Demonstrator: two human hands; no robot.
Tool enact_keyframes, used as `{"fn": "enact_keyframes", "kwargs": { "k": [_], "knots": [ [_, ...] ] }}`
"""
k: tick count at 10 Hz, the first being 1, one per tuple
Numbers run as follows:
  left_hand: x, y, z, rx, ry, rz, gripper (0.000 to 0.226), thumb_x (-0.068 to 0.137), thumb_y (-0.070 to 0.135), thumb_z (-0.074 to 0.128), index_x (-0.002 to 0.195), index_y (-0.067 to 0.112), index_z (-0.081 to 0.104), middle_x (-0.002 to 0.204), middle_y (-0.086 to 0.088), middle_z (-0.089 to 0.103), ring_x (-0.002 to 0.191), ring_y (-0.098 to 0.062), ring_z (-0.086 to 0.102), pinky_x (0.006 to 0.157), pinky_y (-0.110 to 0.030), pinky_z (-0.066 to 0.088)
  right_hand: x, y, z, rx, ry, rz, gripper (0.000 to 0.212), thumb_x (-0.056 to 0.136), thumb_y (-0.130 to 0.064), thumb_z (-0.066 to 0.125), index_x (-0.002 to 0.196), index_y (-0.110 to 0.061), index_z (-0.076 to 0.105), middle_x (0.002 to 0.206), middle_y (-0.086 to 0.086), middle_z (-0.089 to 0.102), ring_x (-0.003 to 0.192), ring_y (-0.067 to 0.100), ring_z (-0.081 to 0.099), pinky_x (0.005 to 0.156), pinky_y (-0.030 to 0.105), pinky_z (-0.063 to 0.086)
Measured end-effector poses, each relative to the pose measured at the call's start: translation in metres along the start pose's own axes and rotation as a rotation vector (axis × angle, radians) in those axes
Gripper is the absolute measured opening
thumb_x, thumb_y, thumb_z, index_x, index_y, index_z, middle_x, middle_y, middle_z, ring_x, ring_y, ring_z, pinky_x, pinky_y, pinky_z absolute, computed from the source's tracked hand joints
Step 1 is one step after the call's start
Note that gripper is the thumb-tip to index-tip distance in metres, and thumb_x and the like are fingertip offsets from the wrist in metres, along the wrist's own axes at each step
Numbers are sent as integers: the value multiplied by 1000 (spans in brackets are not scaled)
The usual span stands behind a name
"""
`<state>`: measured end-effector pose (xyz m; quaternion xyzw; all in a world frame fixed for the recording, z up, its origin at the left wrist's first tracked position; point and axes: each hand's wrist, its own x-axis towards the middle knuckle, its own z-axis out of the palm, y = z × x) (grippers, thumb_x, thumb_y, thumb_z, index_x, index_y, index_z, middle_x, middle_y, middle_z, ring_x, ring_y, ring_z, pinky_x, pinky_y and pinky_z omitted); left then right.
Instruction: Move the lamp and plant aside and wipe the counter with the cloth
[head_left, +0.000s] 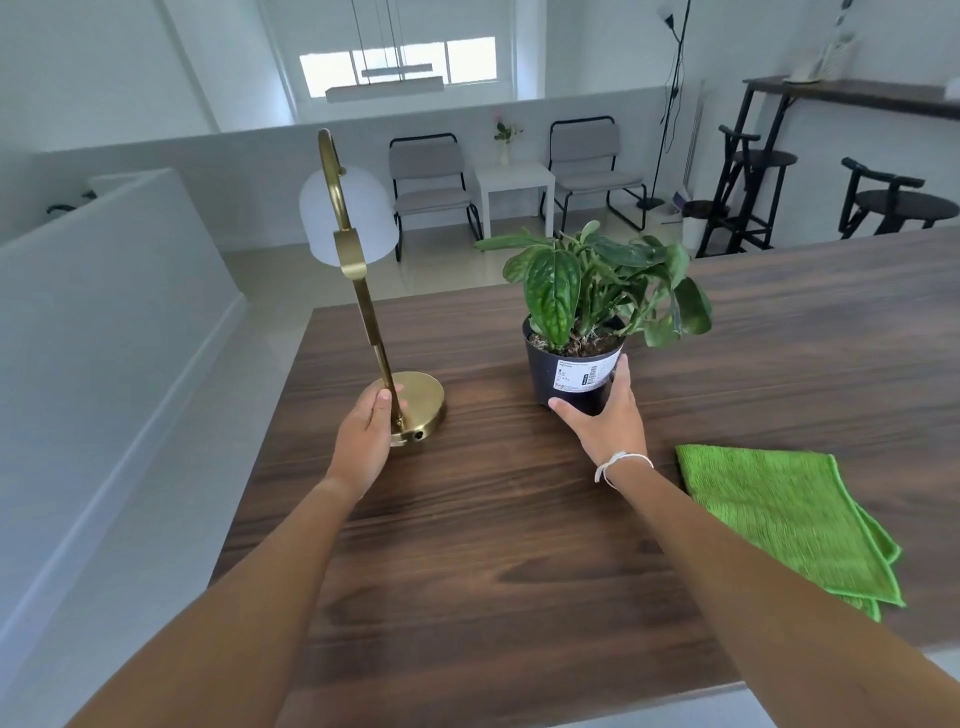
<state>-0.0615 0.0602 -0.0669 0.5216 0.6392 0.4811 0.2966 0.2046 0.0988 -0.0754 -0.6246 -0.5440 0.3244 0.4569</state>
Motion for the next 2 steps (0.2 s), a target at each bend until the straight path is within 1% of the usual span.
{"fn": "enact_keyframes", "kwargs": {
  "k": [1,2],
  "knots": [
    [-12,4,-9,32,74,-14,37,99,28,31,126,19,54,125,-3,60,119,-18,52,101,-27,35,-16,-1,-7,-52,-14,14,105,74,-38,75,150,-18,5,159,4,18,143,20,26,110,32,27],
    [-37,7,-18,122,133,-20,38,98,26,34,130,14,51,135,-5,54,127,-19,45,103,-25,29,-40,-8,-13,-107,-41,-11,100,77,-39,71,150,-17,7,158,4,19,143,20,27,109,32,28]
  ]
}}
